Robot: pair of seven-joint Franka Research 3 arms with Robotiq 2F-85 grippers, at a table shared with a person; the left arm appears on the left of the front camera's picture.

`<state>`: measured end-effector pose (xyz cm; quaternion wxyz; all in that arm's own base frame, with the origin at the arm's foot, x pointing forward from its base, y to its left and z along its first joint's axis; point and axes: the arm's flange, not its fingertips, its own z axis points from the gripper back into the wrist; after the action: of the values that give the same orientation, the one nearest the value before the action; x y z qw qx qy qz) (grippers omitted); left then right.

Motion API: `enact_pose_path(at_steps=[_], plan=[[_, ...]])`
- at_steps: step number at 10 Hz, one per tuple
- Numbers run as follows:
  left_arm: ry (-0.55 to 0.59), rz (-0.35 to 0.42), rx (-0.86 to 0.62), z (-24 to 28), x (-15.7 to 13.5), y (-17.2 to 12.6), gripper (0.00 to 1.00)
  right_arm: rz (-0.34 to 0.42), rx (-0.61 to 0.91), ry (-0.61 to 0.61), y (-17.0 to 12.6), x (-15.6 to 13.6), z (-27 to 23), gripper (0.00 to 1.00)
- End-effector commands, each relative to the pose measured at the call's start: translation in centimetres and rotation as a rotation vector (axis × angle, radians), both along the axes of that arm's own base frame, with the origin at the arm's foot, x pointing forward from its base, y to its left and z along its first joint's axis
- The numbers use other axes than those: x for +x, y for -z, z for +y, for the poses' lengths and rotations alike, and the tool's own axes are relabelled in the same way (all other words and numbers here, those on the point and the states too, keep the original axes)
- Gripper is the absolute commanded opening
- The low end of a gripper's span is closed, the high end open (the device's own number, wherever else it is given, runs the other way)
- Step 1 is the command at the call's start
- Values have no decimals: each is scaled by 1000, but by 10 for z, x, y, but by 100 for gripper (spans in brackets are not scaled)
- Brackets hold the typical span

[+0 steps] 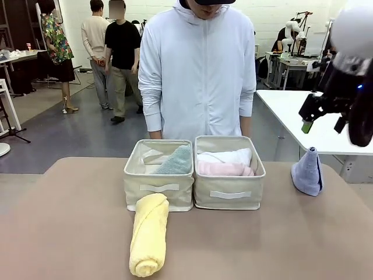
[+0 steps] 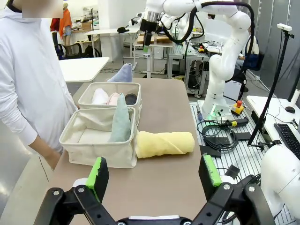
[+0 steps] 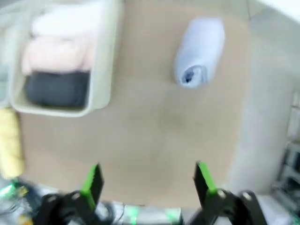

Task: Sort the towels based on their folding style.
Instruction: Pick up another triangle-folded towel from the table and place it in the left Fabric basket.

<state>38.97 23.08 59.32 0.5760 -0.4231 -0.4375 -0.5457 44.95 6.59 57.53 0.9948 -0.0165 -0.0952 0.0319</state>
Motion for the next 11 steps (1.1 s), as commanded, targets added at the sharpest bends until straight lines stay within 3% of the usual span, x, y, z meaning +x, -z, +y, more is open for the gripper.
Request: enact_pose_path(at_steps=[1,3,5,11], plan=[[1,-23,-15,-1,-3,0,100,135,-135,205,16,25,26,100],[1,-23,-15,-1,-3,0,100,171,-141,232,29,42,31,100],[1,-23,-15,-1,-3,0,100,122,-151,226,42,28,25,100],[1,-23,-15,-1,-3,0,100,137,-149,228,36,33,27,100]])
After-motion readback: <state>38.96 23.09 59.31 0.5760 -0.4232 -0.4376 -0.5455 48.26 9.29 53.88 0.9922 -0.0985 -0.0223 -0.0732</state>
